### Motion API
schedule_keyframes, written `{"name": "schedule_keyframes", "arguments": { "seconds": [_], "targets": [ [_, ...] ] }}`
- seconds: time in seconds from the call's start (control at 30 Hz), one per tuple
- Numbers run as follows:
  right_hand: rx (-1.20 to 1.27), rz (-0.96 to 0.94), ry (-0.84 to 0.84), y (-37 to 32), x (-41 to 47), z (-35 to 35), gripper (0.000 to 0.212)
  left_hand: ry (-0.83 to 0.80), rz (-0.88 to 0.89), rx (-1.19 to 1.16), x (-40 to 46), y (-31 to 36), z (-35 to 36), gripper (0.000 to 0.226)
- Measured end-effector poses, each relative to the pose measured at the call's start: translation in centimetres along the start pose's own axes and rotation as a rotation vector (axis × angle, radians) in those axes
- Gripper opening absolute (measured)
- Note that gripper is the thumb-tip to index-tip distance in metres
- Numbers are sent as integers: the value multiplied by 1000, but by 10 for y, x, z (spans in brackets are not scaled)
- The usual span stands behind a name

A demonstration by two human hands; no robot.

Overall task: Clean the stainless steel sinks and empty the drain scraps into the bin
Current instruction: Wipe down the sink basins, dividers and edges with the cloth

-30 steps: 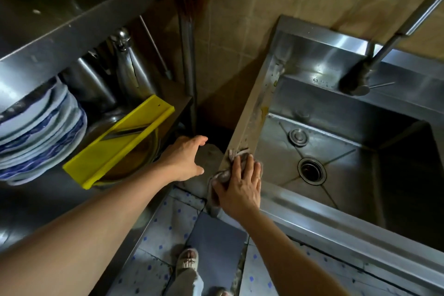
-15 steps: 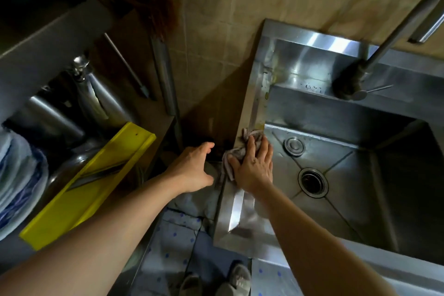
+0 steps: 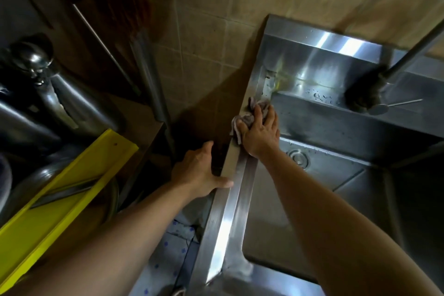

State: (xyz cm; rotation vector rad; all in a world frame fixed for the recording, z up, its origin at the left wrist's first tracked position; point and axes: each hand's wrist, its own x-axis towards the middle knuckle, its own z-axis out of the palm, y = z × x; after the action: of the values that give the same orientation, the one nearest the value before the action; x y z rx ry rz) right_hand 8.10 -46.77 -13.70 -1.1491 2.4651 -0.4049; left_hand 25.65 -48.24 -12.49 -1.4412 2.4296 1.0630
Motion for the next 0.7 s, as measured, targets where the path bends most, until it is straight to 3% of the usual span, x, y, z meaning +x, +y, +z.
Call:
{"name": "schedule_keyframes", "arguments": {
  "seconds": [0.2, 0.37, 0.57, 0.7],
  "targets": [
    [-89, -72, -62, 6, -51, 3, 71, -3, -105, 29, -6, 3, 3, 113],
    [-63, -67, -104, 2, -109, 11, 69, 34, -26, 100, -14, 8, -3, 99],
    [-49, 49, -112, -11, -66, 1, 76, -37, 37, 167, -3, 21, -17, 106],
    [-56, 70, -72, -14, -14, -8, 76, 20, 60, 88, 34, 36, -37, 105]
  ]
}}
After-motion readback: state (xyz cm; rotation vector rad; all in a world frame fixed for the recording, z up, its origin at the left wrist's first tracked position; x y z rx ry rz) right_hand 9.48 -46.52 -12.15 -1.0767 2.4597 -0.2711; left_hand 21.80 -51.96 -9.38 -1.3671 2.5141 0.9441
